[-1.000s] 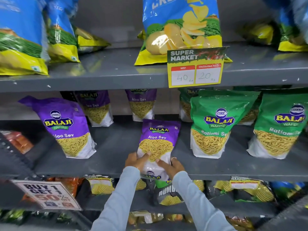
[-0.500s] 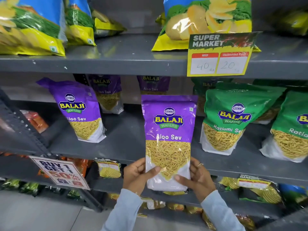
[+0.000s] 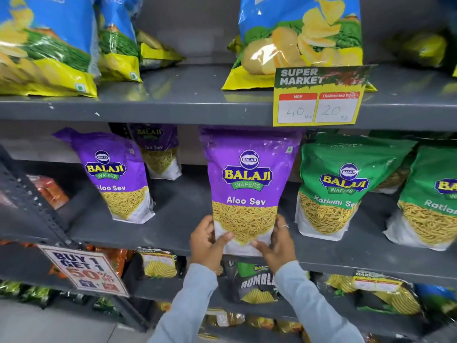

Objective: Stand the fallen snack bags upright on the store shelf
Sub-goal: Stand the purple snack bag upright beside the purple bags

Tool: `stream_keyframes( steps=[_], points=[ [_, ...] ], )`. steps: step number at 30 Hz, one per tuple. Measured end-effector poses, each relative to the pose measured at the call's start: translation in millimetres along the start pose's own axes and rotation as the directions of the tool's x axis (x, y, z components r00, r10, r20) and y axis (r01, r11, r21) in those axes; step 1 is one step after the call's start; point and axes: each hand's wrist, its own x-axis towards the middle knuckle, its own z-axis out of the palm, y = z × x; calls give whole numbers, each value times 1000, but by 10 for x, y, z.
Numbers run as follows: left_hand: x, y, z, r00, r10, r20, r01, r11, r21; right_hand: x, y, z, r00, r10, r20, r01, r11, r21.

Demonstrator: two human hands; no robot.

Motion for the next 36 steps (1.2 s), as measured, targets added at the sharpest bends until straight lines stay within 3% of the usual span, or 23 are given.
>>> stream_keyframes(
  steps=[3,7,13,18,23,36],
  points=[
    [229,-148,23,996,73,-46,-69,995,71,143,40,213,999,-26,-46,20,993,-120],
    [368,-367,7,999,42,-33,-35,980,195,232,136,361,999,34,-3,-34,987,-159],
    [495,-433,-146,985,-151,80,106,907,407,384,246,480,999,43,3,-40,958,-283],
    [728,-494,-277,978,-210,12,164,798,580,606,257,565,992,93,82,-59,938,-342],
    [743,-493,-282,984,-175,24,124,783,610,647,290,556,981,92,169,-21,924,-383],
    [844,-629,-345,989,-149,-2,118,778,617,680,326,634,982,140,128,-68,889,-453]
  ],
)
